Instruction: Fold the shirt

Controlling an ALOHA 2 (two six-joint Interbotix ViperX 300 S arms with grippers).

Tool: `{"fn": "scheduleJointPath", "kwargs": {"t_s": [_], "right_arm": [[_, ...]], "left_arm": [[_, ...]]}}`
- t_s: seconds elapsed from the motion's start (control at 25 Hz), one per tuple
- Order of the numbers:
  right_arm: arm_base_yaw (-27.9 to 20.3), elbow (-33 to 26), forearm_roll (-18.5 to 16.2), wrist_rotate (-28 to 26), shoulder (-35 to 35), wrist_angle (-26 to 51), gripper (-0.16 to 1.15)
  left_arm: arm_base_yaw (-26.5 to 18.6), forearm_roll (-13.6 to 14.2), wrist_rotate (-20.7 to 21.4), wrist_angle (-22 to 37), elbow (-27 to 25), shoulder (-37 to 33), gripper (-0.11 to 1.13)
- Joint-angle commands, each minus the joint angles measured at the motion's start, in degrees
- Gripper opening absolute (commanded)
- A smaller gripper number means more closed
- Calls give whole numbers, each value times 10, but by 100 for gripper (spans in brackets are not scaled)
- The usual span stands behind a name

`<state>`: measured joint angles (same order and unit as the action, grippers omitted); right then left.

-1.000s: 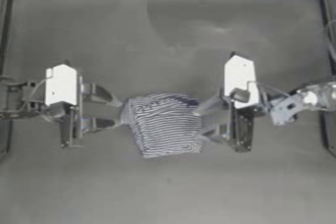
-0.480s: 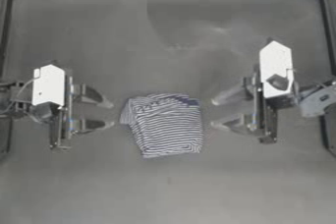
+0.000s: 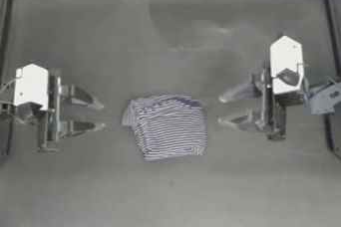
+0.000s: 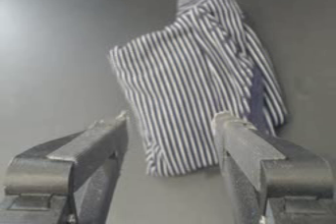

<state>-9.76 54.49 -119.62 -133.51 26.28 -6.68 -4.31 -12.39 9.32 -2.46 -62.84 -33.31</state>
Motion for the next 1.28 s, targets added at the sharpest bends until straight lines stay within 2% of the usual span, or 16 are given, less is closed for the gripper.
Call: {"fn": "scheduleJointPath", "kwargs": {"t_s": [0.04,0.24,0.68,1.28], "right_arm": [[-1,-5,-2,3,14,-4,87],[-4,-2,2,19,31,-17,87],[-12,22,2,21,63,-24,87],[-13,26,2,22,70,-25,87]], "left_arm": [[-1,0,0,-2,1,-15,82],[0,-1,-1,-2,-10,-31,82],[-1,-15,-2,11,-30,-80,82],[-1,-27,-3,11,-60,-131,82]]}}
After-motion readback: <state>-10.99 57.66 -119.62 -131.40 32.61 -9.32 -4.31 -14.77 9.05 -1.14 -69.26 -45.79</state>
